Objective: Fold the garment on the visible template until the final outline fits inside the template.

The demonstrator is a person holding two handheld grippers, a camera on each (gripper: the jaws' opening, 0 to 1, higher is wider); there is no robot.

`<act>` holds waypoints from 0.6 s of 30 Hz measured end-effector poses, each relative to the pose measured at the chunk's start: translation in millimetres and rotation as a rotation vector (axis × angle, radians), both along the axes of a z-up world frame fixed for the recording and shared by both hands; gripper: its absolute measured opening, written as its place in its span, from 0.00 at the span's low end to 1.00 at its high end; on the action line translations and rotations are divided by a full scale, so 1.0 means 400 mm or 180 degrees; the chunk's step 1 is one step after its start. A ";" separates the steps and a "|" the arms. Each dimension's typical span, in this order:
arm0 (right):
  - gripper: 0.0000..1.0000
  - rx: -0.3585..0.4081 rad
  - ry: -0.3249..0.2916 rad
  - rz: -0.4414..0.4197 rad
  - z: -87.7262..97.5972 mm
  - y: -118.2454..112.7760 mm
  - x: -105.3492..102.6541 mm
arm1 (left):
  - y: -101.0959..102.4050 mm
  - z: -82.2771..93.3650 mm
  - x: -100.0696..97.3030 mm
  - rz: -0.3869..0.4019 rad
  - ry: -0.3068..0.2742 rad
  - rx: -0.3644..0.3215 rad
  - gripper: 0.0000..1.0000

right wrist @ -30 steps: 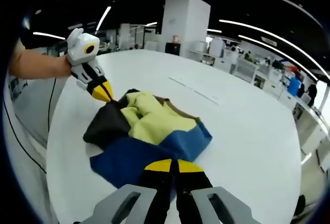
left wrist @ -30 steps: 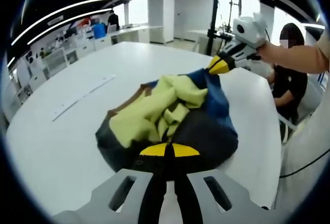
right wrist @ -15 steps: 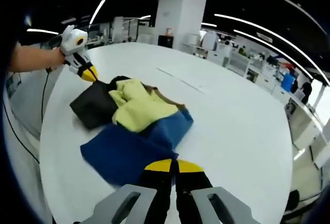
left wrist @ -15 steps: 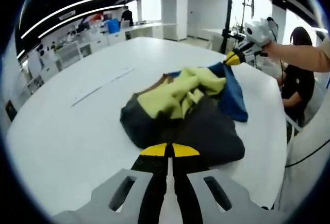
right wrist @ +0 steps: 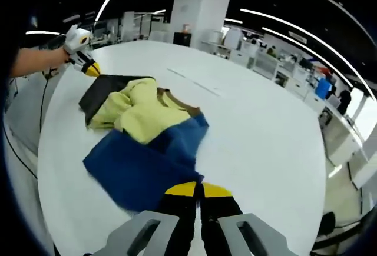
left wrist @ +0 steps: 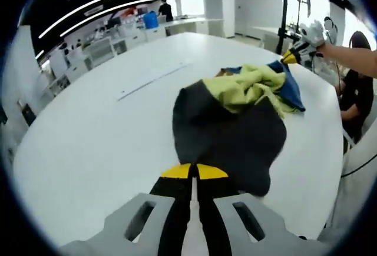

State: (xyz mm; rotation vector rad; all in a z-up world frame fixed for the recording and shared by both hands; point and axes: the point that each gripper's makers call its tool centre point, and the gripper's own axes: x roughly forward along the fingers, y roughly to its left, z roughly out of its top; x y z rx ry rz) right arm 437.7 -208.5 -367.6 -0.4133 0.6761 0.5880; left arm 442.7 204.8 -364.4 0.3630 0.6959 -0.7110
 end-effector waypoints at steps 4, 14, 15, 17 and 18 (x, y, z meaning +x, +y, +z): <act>0.00 -0.0041 0.0026 -0.0026 -0.004 -0.012 0.008 | 0.042 -0.010 0.010 0.0091 0.0008 0.0067 0.00; 0.00 -0.0197 0.0083 -0.0085 -0.014 -0.044 0.029 | 0.104 -0.033 0.025 0.0147 0.0015 0.0315 0.00; 0.00 -0.0211 0.0086 -0.0092 -0.014 -0.045 0.031 | 0.107 -0.033 0.027 0.0158 0.0017 0.0321 0.00; 0.00 -0.0219 0.0094 -0.0095 -0.015 -0.046 0.035 | 0.114 -0.034 0.031 0.0176 0.0022 0.0339 0.00; 0.00 -0.0228 0.0097 -0.0097 -0.016 -0.047 0.036 | 0.118 -0.033 0.034 0.0191 0.0023 0.0350 0.00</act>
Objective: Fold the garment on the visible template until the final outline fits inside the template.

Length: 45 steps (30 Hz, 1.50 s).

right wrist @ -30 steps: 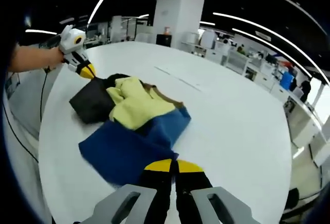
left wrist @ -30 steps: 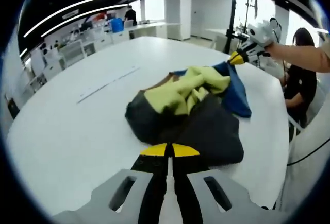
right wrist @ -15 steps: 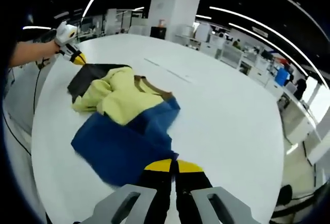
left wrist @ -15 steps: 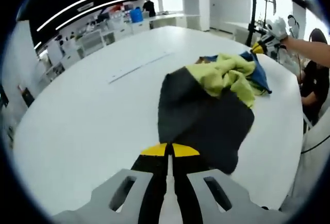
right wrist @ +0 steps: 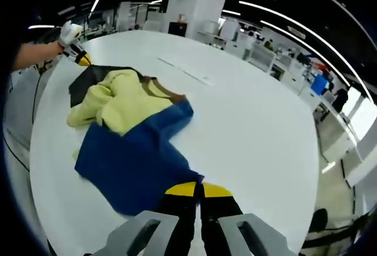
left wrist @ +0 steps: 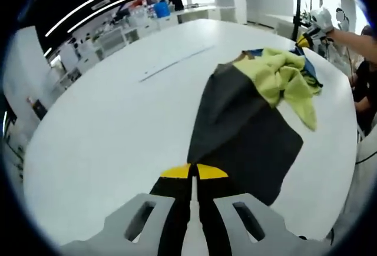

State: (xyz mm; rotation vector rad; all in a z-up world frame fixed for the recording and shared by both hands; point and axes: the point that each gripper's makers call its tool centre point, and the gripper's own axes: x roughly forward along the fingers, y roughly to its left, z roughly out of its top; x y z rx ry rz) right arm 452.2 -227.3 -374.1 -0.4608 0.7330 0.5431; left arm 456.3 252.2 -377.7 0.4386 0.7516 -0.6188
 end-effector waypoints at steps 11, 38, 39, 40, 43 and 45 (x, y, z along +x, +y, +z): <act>0.00 -0.0115 0.0067 -0.0042 -0.015 -0.034 0.015 | 0.073 -0.011 0.025 0.0175 0.0029 0.0131 0.00; 0.00 -0.0282 0.0248 -0.0054 -0.046 -0.060 0.032 | 0.162 -0.017 0.110 0.0348 0.0102 0.0365 0.00; 0.00 -0.0278 0.0258 -0.0057 -0.048 -0.059 0.032 | 0.165 -0.017 0.113 0.0363 0.0114 0.0361 0.00; 0.00 -0.0285 0.0266 -0.0058 -0.049 -0.059 0.033 | 0.168 -0.017 0.115 0.0370 0.0122 0.0368 0.00; 0.00 -0.0297 0.0293 -0.0074 -0.053 -0.064 0.037 | 0.176 -0.017 0.127 0.0373 0.0135 0.0403 0.00; 0.00 -0.0295 0.0301 -0.0092 -0.054 -0.070 0.039 | 0.177 -0.015 0.132 0.0372 0.0136 0.0417 0.00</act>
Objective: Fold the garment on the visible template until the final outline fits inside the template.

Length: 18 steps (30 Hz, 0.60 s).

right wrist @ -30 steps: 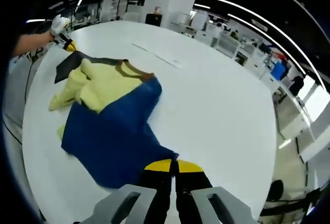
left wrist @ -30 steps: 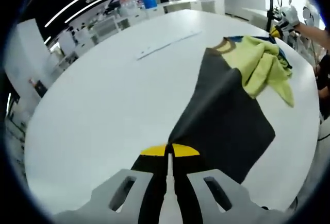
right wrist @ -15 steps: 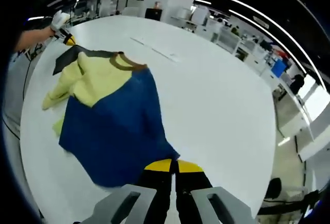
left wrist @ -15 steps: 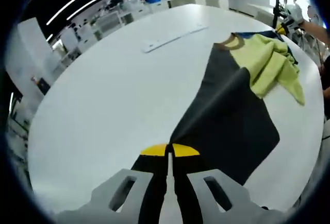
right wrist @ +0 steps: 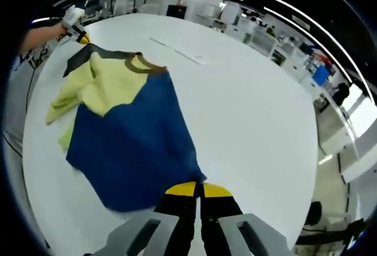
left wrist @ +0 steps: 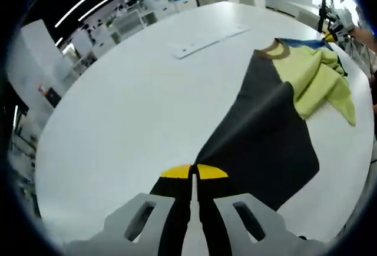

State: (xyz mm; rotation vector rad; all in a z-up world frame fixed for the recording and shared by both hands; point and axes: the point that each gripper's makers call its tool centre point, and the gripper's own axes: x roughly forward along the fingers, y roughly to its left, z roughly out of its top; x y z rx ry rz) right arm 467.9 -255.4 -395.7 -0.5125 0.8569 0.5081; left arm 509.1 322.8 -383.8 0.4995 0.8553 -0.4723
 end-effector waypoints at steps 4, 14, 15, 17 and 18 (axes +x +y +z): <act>0.00 0.0039 0.0023 -0.0066 -0.002 -0.005 -0.002 | -0.003 0.007 0.015 -0.0007 -0.0012 0.0013 0.00; 0.00 0.0013 0.0069 -0.0080 -0.009 0.001 0.000 | -0.002 0.010 0.030 -0.0004 0.0017 0.0051 0.00; 0.00 0.0013 0.0069 -0.0082 -0.010 0.000 0.000 | -0.002 0.002 0.023 -0.0006 0.0053 0.0062 0.00; 0.00 0.0021 0.0068 -0.0107 -0.011 -0.001 0.002 | 0.000 -0.005 0.017 0.0001 0.0075 0.0066 0.00; 0.00 0.0022 0.0064 -0.0116 -0.011 -0.001 0.003 | 0.001 -0.004 0.015 0.0023 0.0079 0.0058 0.00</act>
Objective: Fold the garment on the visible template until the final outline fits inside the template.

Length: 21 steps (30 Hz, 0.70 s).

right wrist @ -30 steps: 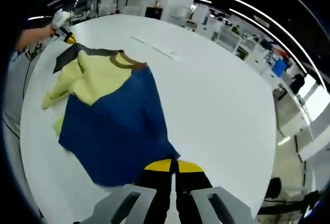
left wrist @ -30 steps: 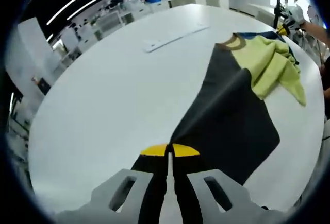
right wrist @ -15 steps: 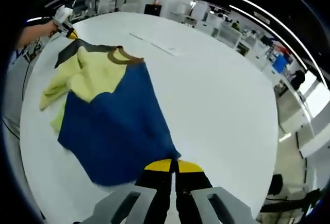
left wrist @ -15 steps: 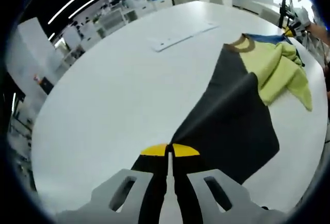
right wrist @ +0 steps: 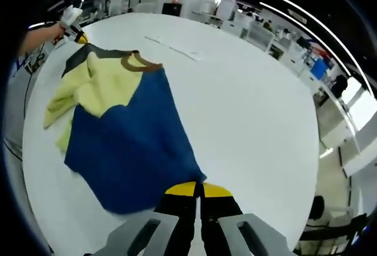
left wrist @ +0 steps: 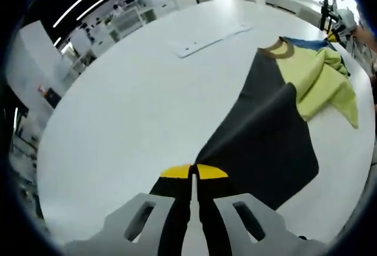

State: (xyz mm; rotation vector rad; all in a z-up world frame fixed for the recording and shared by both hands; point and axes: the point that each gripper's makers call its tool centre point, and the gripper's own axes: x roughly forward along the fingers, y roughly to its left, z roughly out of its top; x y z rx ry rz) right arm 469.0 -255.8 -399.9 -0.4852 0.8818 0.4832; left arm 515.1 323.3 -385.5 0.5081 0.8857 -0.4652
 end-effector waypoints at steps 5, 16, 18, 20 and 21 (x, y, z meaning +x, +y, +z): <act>0.00 0.0005 -0.0028 -0.0025 0.003 0.002 0.004 | 0.003 0.006 0.000 0.0068 -0.0023 -0.0018 0.00; 0.15 0.0213 -0.0186 -0.0122 0.030 0.009 0.012 | 0.009 0.019 -0.010 0.0199 -0.0066 -0.0143 0.12; 0.18 0.0250 -0.0222 -0.0144 0.037 0.012 0.011 | 0.005 0.025 -0.012 0.0207 -0.0097 -0.0205 0.15; 0.23 0.0331 -0.0255 -0.0164 0.042 0.018 0.010 | -0.001 0.031 -0.015 0.0224 -0.0126 -0.0275 0.20; 0.24 0.0343 -0.0269 -0.0164 0.045 0.020 0.010 | 0.000 0.032 -0.013 0.0235 -0.0145 -0.0296 0.25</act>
